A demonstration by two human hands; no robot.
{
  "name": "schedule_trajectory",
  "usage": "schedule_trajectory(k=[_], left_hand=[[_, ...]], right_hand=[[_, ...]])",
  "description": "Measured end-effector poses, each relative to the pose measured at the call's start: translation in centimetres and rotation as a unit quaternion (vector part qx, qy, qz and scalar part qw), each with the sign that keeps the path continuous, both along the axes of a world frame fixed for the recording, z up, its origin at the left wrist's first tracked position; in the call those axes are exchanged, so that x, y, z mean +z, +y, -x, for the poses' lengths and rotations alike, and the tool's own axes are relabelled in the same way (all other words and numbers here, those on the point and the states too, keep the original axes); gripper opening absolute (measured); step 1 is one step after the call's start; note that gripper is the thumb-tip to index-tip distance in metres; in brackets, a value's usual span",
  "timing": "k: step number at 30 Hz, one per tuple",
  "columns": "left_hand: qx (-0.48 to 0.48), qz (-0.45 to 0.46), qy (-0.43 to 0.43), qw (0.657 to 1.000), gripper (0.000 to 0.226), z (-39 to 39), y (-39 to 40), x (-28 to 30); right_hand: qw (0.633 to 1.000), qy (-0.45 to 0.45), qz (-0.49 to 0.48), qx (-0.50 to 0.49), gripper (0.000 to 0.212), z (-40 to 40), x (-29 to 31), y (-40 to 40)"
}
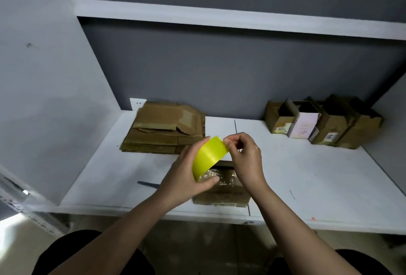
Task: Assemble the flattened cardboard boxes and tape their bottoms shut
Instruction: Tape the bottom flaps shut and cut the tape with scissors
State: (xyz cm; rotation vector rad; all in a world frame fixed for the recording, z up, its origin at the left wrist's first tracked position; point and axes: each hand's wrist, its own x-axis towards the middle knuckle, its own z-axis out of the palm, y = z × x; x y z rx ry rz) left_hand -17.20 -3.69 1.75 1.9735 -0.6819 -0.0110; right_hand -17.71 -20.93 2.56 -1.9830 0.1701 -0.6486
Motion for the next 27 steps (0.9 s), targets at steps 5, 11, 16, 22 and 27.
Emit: schedule_trajectory(k=[5, 11, 16, 22, 27], left_hand=[[0.093, 0.074, -0.036, 0.992, 0.058, 0.6, -1.0, 1.0], [0.077, 0.041, -0.121, 0.989, 0.054, 0.6, -1.0, 2.3], [0.054, -0.148, -0.297, 0.942, 0.065, 0.0, -0.4, 3.1], [0.080, -0.189, -0.257, 0.944, 0.064, 0.6, -1.3, 4.7], [0.069, -0.240, -0.323, 0.913, 0.068, 0.3, -0.9, 3.8]], right_hand=[[0.996, 0.052, -0.075, -0.003, 0.010, 0.2, 0.2, -1.3], [0.978, 0.095, -0.181, 0.027, 0.015, 0.6, 0.8, -1.7], [0.983, 0.097, -0.156, 0.019, 0.012, 1.0, 0.7, -1.8], [0.980, 0.104, -0.172, 0.007, 0.016, 1.0, 0.7, -1.7], [0.975, 0.114, -0.187, 0.014, 0.017, 1.0, 0.7, -1.3]])
